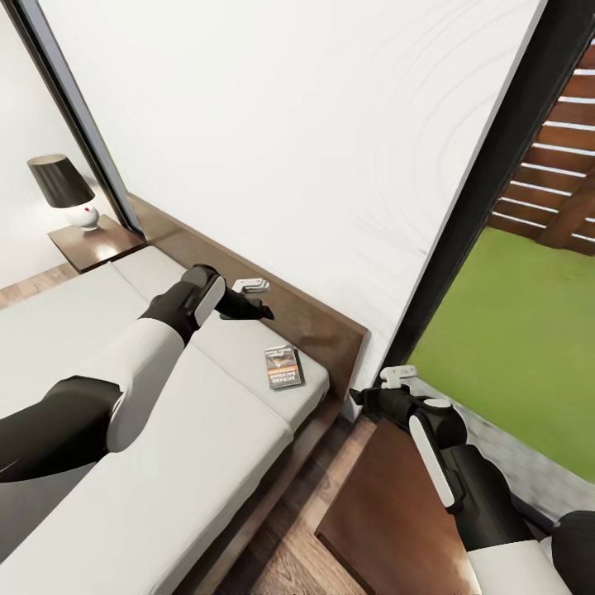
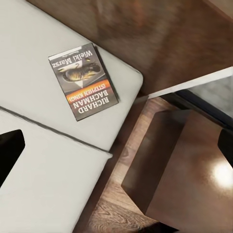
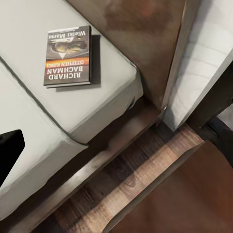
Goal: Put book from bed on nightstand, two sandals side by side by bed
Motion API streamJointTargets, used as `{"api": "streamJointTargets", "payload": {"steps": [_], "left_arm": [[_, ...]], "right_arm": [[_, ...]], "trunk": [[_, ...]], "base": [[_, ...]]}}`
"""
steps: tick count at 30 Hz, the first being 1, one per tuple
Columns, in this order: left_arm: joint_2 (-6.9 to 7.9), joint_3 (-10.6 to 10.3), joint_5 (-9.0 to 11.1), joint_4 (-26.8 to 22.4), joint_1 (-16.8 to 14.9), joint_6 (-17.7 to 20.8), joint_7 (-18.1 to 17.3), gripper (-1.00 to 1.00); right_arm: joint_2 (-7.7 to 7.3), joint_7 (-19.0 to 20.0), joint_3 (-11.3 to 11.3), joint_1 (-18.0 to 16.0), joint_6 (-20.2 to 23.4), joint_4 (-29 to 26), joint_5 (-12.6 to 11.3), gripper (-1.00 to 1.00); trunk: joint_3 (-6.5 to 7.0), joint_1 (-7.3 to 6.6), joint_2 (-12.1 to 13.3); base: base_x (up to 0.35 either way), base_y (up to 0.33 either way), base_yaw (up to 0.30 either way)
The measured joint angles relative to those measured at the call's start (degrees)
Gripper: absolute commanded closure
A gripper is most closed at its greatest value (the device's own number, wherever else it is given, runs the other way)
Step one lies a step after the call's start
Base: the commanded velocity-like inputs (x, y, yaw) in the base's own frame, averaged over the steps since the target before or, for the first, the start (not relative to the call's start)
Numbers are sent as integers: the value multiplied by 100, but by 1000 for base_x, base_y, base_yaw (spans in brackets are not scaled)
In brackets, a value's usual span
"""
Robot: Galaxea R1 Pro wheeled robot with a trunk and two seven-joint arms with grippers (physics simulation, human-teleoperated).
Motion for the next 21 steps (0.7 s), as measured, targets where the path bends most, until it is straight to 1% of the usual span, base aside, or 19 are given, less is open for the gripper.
{"api": "streamJointTargets", "payload": {"steps": [21], "left_arm": [[-3,-3,-1,0,0,2,-10,-100]], "right_arm": [[-2,0,-15,0,1,4,0,-100]], "trunk": [[-188,0,0]], "base": [[0,0,0]]}}
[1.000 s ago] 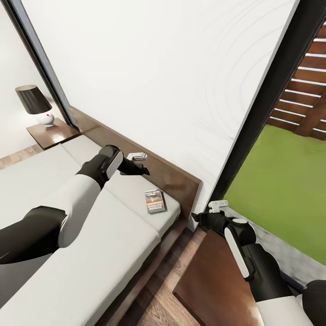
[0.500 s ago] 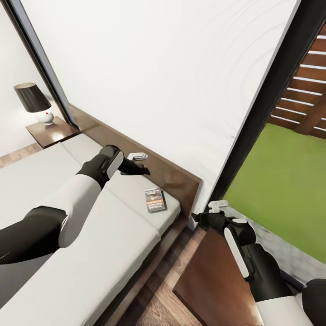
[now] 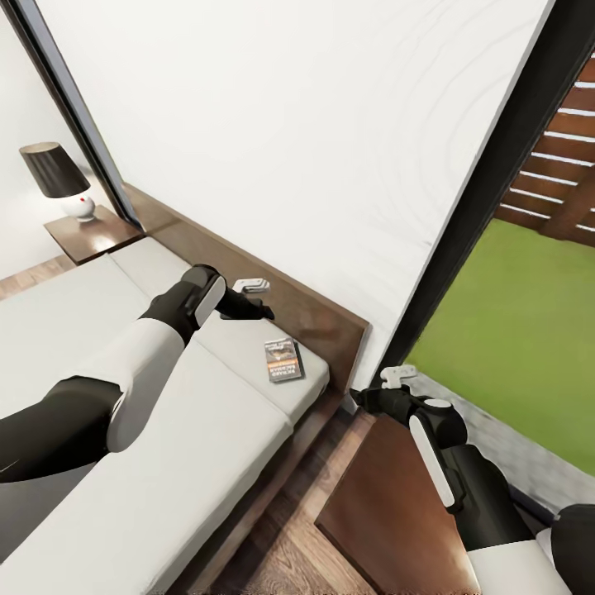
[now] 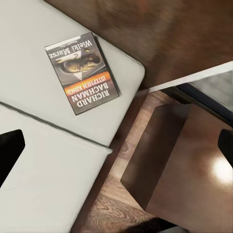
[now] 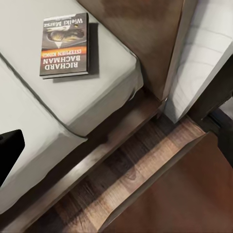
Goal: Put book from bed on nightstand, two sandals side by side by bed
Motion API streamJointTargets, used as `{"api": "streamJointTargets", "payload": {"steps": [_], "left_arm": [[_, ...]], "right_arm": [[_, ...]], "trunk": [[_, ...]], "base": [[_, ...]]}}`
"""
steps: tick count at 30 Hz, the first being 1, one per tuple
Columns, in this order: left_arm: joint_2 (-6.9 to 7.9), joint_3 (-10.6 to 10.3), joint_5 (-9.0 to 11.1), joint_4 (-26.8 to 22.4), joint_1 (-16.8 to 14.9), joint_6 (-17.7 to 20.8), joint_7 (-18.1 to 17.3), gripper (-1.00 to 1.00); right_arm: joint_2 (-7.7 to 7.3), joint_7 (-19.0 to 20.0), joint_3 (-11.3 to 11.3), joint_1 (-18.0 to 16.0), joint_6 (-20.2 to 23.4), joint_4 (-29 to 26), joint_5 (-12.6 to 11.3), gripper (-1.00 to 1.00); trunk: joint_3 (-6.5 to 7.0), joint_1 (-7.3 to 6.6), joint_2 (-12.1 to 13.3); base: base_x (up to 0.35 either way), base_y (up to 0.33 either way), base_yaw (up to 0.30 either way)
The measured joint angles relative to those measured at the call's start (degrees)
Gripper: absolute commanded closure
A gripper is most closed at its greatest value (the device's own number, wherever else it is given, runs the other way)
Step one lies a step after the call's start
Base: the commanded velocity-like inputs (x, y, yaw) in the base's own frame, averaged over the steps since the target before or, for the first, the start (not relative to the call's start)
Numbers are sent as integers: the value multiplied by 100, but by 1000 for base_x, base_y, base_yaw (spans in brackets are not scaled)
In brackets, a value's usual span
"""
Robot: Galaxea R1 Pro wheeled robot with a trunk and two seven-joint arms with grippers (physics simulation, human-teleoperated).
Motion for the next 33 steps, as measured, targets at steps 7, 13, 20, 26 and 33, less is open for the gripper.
{"api": "streamJointTargets", "payload": {"steps": [7,13,20,26,33], "left_arm": [[7,0,-1,-8,0,0,-7,-100],[-12,0,-7,-9,0,2,-6,-100],[-10,0,-2,-9,0,5,-8,-100],[-9,-1,-1,-15,0,6,-13,-100],[-3,-1,0,-35,0,6,-18,-100]], "right_arm": [[-1,0,-1,0,0,0,0,-100],[2,-1,5,0,0,0,0,-100],[3,-8,0,0,-6,4,0,-100],[3,-9,0,0,-8,8,0,-100],[3,-4,8,0,0,9,0,-100]], "trunk": [[-65,0,0],[-120,0,0],[-185,0,0],[-237,0,0],[-248,0,-1]], "base": [[0,0,0],[0,0,0],[0,0,0],[0,0,0],[0,0,0]]}}
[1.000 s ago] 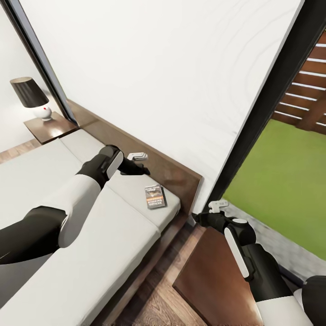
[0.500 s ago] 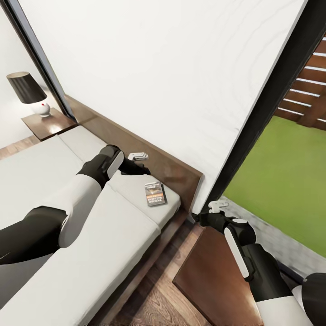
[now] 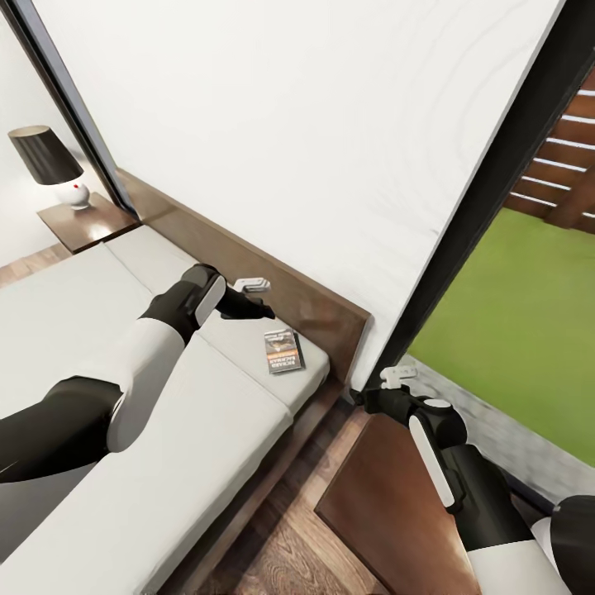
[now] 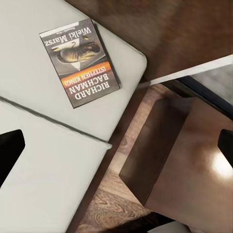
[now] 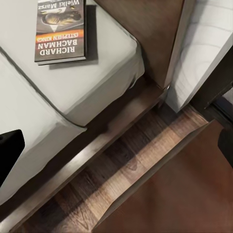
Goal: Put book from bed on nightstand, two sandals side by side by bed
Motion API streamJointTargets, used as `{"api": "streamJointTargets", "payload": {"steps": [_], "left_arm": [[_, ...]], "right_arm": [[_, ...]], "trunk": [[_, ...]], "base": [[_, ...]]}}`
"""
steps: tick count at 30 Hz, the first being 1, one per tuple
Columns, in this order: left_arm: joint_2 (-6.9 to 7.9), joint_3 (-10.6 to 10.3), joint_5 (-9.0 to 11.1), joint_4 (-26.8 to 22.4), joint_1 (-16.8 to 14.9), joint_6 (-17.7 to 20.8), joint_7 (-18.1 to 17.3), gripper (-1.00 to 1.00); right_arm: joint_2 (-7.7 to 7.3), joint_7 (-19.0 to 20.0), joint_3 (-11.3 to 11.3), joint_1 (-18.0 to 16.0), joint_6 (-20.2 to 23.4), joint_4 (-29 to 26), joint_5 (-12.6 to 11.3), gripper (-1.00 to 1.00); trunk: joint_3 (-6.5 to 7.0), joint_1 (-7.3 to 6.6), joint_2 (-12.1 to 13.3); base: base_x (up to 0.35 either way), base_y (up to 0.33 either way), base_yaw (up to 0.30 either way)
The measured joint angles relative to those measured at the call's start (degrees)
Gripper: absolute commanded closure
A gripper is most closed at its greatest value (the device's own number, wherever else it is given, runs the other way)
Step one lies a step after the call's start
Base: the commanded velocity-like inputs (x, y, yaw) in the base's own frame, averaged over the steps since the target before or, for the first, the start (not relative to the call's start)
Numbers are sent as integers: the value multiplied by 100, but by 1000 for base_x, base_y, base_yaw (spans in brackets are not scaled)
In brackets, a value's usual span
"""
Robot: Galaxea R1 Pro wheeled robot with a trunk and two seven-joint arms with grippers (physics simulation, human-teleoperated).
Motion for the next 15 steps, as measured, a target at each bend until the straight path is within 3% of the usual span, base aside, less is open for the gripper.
{"api": "streamJointTargets", "payload": {"steps": [15], "left_arm": [[-9,-5,-16,-63,0,-2,43,-100]], "right_arm": [[0,4,11,0,0,-8,0,-100]], "trunk": [[-86,0,0]], "base": [[0,0,0]]}}
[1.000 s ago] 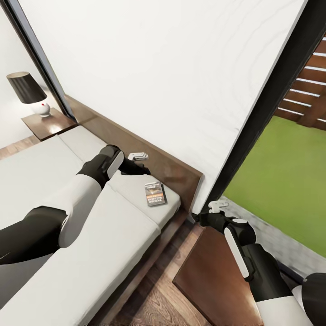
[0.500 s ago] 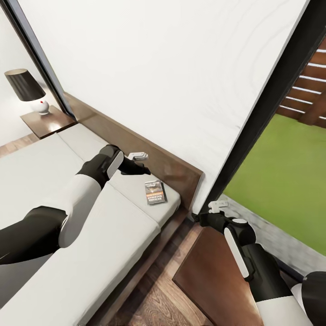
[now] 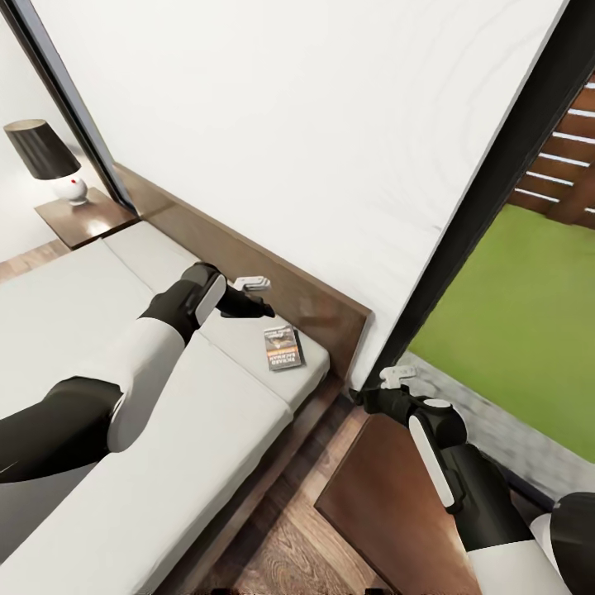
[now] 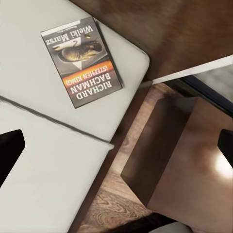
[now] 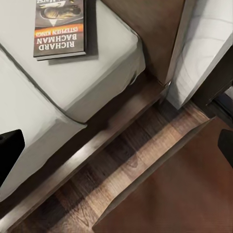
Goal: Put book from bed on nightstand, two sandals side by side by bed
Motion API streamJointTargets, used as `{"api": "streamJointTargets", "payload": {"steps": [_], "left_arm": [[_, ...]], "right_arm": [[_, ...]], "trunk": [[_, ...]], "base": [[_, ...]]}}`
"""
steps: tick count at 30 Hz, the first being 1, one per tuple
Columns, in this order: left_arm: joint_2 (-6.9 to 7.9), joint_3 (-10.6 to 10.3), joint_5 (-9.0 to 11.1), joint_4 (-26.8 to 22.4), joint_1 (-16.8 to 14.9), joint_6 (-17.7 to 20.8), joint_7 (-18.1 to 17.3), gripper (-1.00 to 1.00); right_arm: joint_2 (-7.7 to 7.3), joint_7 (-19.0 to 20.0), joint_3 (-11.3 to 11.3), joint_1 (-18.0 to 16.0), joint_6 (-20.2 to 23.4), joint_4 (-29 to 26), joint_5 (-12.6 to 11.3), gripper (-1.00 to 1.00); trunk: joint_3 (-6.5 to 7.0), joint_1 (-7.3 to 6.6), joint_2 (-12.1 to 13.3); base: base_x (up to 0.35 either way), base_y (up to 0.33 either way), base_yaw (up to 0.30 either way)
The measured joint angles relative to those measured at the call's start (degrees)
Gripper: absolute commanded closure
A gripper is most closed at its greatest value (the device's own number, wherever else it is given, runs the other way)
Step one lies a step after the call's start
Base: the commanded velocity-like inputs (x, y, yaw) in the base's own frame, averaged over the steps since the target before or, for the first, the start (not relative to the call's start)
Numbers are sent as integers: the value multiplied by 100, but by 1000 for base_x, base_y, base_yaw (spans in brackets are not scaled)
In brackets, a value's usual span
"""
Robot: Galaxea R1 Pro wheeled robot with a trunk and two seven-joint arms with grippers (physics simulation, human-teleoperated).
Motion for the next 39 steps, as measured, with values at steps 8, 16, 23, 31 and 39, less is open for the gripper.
{"api": "streamJointTargets", "payload": {"steps": [8,16,23,31,39], "left_arm": [[26,-17,-15,-168,0,-205,19,-100],[35,-23,-24,-199,0,-829,126,-100],[8,-47,-22,-108,1,-1874,563,-100],[-29,-32,-19,251,8,-2950,968,-100],[-32,-25,-21,336,8,-3440,1008,-100]], "right_arm": [[0,0,4,0,0,3,0,-100],[-4,0,-5,0,0,7,0,-100],[-8,0,-11,0,0,8,0,-100],[-8,0,-11,0,0,8,0,-100],[-6,0,-8,0,0,8,0,-100]], "trunk": [[-73,0,0],[-147,0,0],[-211,0,0],[-285,0,0],[-359,0,0]], "base": [[0,0,0],[0,0,0],[0,0,0],[0,0,0],[0,0,0]]}}
